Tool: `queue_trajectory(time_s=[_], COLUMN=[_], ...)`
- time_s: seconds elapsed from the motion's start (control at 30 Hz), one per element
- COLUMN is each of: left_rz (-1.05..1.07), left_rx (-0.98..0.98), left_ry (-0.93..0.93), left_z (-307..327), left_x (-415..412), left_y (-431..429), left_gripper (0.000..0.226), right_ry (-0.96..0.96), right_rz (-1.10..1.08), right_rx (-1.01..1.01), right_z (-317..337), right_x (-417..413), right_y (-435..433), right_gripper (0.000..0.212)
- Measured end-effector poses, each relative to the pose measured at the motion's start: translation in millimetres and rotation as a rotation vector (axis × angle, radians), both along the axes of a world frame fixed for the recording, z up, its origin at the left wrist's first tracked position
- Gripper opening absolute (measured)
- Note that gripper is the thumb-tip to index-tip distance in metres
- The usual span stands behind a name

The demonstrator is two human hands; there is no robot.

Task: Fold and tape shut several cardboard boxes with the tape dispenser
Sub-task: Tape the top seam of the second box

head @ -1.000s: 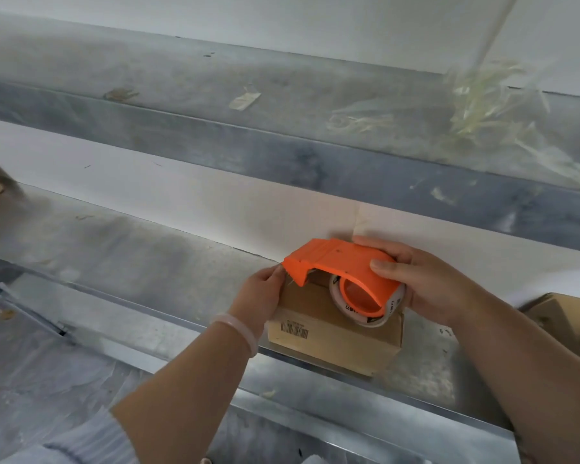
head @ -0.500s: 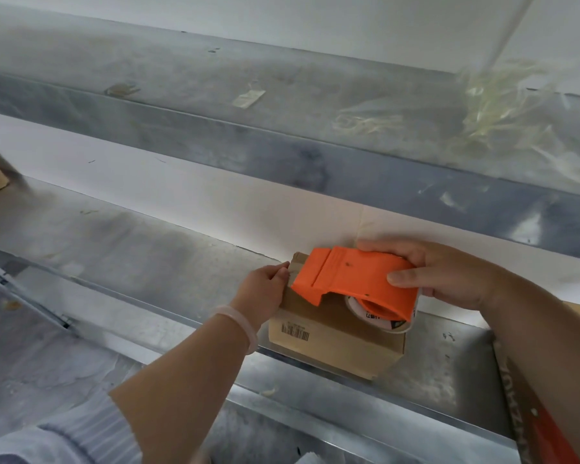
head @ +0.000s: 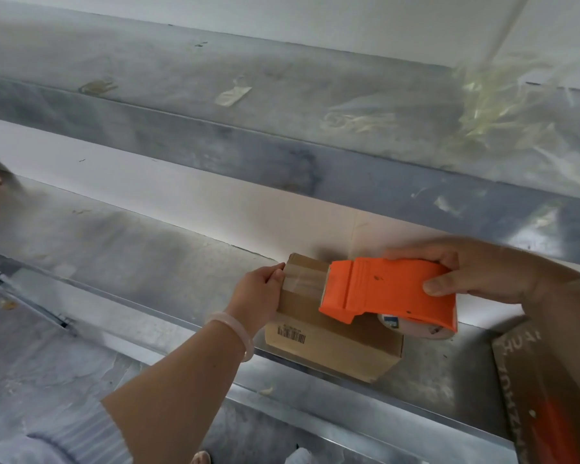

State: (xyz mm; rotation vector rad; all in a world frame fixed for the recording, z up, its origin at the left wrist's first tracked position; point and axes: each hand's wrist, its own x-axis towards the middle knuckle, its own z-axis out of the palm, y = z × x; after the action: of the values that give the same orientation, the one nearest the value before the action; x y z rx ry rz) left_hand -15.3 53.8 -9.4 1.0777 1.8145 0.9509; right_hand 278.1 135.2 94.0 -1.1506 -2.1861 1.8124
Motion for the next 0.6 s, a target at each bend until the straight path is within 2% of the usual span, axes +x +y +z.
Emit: queue_trajectory(time_s=[0.13,0.2,0.37,0.43,0.53,0.6], left_rz=[-0.009,-0.014,-0.060,-0.107,-0.245,-0.342], left_rx=[0.003,0.008,0.052,0.107,0.199,0.222], left_ry=[0.037,0.054,0.175,0.307,0.690,0.843], left_z=[1,0,1,6,14,21], left_x=[0,1,0,1,5,14], left_y=[-1,-1,0,-2,0,5], left_gripper=[0.034,0.035,0.038,0.043,0.047,0.048], right_ry=[0.024,0.067,-0.021,-0.020,-0.002,0.006], right_rz=[-0.020,-0.060,-0.053,-0.069,-0.078,-0.096], right_rx=[-0.053,-0.117,-0.064,-0.057,-0.045,-0.048], right_z=[4,3,-11,-13,-16,-17], right_x=[25,38,47,49,52,53], right_y=[2,1,1,0,-4,-7], right_gripper=[0.079,0.080,0.083,0.082,0.081,0.081])
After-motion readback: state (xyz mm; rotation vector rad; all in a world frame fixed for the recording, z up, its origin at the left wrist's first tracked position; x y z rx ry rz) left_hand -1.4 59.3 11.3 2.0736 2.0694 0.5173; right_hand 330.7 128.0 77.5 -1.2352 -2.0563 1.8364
